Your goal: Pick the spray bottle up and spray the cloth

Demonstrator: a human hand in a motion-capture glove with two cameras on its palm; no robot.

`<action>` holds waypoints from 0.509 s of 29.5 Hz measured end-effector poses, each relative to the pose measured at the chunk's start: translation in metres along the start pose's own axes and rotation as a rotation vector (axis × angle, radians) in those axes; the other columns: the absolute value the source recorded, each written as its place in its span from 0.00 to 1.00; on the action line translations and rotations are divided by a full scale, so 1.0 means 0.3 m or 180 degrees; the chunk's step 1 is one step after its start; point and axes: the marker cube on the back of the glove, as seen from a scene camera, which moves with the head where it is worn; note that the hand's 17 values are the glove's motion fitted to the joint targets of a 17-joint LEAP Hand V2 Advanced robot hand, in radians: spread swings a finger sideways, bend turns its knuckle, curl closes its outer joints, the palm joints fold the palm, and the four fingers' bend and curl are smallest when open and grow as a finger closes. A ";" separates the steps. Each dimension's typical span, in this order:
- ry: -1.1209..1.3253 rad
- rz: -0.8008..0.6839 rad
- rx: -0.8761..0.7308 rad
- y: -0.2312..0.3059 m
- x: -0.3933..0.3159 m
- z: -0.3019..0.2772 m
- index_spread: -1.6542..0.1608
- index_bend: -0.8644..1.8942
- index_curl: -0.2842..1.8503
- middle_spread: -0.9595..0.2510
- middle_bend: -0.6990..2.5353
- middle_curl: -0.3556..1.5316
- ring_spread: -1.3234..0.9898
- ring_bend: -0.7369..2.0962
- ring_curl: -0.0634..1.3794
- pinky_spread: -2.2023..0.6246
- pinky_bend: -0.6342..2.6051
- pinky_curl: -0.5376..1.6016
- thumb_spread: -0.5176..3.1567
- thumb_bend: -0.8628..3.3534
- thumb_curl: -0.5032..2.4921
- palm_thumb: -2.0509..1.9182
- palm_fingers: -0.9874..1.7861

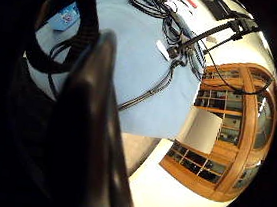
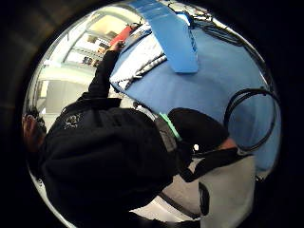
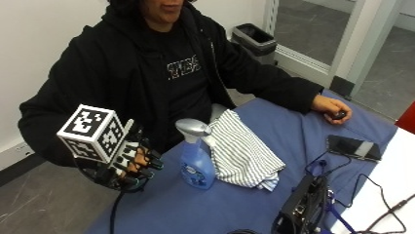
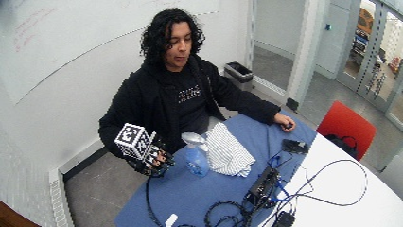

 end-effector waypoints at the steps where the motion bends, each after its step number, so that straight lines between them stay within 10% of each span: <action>1: 0.0001 0.0002 0.0004 0.001 -0.001 0.000 0.83 0.37 0.15 0.75 0.28 0.22 0.56 0.36 0.08 0.81 0.32 0.29 0.26 0.26 0.19 0.61 0.49; 15: -0.0213 0.0057 0.0262 -0.098 -0.036 -0.027 0.76 0.36 0.21 0.75 0.29 0.29 0.56 0.38 0.17 0.84 0.32 0.35 0.41 0.25 0.22 0.63 0.48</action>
